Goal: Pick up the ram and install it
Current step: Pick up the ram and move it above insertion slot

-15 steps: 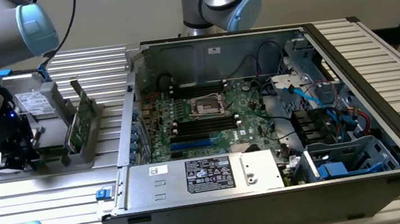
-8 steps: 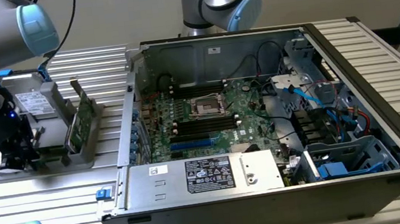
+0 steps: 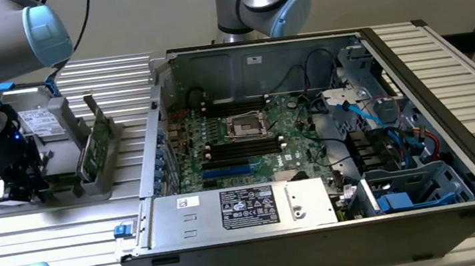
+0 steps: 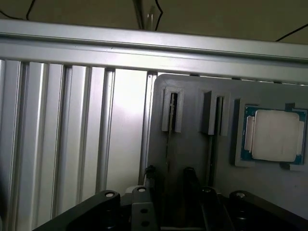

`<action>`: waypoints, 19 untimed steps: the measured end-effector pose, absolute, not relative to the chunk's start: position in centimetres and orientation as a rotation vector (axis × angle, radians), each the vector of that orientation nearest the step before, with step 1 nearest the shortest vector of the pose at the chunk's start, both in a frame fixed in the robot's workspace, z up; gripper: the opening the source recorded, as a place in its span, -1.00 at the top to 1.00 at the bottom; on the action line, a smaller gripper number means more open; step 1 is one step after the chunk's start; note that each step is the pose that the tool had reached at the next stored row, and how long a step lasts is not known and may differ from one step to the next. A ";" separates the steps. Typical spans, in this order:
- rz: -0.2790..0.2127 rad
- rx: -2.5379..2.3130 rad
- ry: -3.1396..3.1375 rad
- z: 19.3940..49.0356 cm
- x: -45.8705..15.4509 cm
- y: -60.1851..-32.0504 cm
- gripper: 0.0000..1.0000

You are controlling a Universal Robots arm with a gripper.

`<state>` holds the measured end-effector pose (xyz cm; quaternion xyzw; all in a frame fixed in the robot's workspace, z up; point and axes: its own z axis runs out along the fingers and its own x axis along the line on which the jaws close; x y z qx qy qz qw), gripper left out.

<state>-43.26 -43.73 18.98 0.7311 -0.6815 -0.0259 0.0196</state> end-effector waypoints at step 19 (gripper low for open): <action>-0.077 2.267 -2.113 19.0 -43.3 -43.7 0.71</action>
